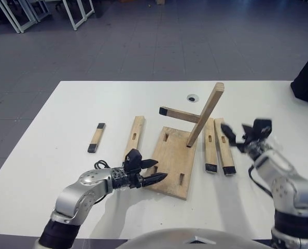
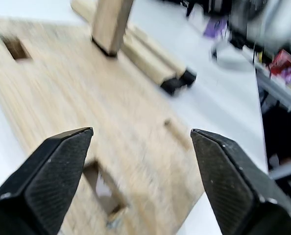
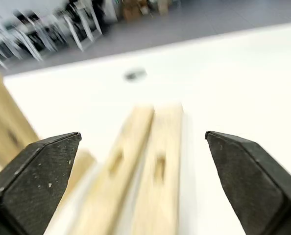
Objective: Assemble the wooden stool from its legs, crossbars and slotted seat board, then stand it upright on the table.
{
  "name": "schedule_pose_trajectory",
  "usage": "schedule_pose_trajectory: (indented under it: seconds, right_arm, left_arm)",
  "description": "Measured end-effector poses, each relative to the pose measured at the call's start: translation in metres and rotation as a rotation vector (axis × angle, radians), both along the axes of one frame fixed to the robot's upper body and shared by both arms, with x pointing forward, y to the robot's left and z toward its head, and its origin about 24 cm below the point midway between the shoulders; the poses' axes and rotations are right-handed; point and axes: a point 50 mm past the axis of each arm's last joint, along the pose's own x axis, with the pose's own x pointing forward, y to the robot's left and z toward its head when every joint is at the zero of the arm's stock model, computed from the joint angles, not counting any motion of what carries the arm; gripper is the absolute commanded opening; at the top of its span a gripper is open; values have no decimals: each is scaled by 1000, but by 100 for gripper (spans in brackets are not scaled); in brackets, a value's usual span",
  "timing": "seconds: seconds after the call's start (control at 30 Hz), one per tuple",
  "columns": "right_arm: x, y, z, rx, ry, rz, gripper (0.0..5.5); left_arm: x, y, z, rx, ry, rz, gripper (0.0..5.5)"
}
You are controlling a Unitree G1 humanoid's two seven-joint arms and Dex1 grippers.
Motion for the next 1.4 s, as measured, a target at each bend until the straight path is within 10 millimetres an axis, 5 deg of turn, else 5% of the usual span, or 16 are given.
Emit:
schedule_pose_trajectory:
  seconds: [0.17,0.27,0.77,1.17,1.3,1.4]
  right_arm:
    - [-49,7,-22,-94,155,-27,468]
    - [-55,9,-28,-133,202,-29,468]
    - [-15,8,-43,-134,181,-35,202]
    - [5,-9,-41,1,74,-40,201]
    - [40,-30,5,247,-252,-64,201]
    - [39,-27,15,478,-348,23,201]
  left_arm:
    - [14,10,29,-56,-113,198,369]
    - [24,10,37,-64,-151,269,369]
    - [43,3,30,1,-194,316,369]
    - [51,7,32,-95,-249,343,369]
    - [52,8,29,-174,-243,319,369]
    - [51,8,30,-232,-236,289,369]
